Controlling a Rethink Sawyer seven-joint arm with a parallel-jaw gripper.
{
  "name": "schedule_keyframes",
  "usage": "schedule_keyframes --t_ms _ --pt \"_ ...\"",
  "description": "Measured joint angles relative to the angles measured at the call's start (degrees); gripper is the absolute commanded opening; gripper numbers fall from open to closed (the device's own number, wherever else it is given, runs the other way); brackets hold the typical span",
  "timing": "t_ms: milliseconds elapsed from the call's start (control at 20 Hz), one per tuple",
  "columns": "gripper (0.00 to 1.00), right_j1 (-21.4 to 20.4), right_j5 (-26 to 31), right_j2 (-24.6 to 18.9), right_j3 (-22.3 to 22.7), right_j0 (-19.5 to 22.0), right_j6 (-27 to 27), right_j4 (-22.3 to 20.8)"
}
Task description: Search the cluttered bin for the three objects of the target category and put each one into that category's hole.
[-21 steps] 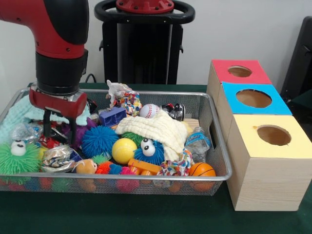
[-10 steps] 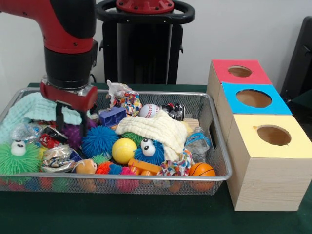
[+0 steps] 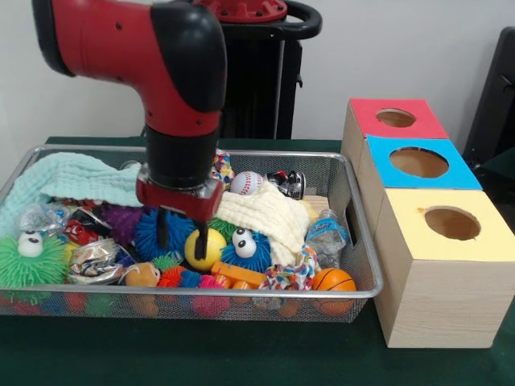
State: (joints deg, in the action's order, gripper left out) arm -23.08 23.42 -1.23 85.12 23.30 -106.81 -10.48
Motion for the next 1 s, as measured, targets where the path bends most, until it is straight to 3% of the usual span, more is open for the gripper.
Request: schedule_keyframes --t_ms 250,450,1000 --pt "1.0 4.53 -9.94 1.09 0.03 -1.6 -1.49 2.75" --pt "1.0 5.09 -13.21 2.03 0.12 -2.13 -1.55 3.19" --pt "1.0 5.09 -13.35 3.23 0.07 -3.07 -1.55 3.16"
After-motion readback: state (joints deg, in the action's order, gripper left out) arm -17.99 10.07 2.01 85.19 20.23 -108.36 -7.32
